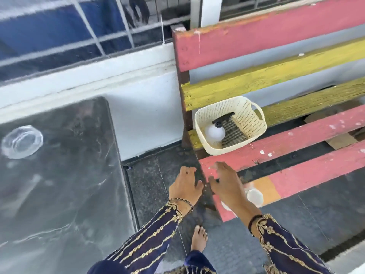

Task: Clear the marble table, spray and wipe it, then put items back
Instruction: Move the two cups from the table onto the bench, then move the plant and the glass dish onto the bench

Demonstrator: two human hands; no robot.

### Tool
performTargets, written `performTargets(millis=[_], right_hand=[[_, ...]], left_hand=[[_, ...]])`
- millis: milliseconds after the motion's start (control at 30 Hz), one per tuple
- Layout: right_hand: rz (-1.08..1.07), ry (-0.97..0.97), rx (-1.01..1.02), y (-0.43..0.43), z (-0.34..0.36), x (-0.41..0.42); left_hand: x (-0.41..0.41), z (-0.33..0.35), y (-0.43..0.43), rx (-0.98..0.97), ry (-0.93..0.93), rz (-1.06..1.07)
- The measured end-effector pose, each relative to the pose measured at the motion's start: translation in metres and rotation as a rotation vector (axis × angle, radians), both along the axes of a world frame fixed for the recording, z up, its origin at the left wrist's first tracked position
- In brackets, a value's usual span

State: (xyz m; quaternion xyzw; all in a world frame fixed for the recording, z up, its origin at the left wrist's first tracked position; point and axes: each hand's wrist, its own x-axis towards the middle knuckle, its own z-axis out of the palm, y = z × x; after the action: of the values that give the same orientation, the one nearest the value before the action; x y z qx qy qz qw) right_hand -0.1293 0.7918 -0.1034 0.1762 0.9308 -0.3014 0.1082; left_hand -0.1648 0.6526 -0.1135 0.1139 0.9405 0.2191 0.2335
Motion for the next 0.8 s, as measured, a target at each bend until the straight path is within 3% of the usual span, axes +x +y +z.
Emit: performTargets(millis=[233, 633, 800], right_hand=[[0.234, 0.198, -0.094, -0.152, 0.061, -0.058], [0.634, 0.299, -0.183, -0.456, 0.096, -0.145], [0.710, 0.305, -0.195, -0.557, 0.100, -0.174]], left_hand=[[-0.026, 0.073, -0.140, 0.018, 0.299, 0.162], [-0.059, 0.114, -0.445, -0.074, 0.506, 0.516], [-0.092, 0.120, -0.563, -0.225, 0.596, 0.565]])
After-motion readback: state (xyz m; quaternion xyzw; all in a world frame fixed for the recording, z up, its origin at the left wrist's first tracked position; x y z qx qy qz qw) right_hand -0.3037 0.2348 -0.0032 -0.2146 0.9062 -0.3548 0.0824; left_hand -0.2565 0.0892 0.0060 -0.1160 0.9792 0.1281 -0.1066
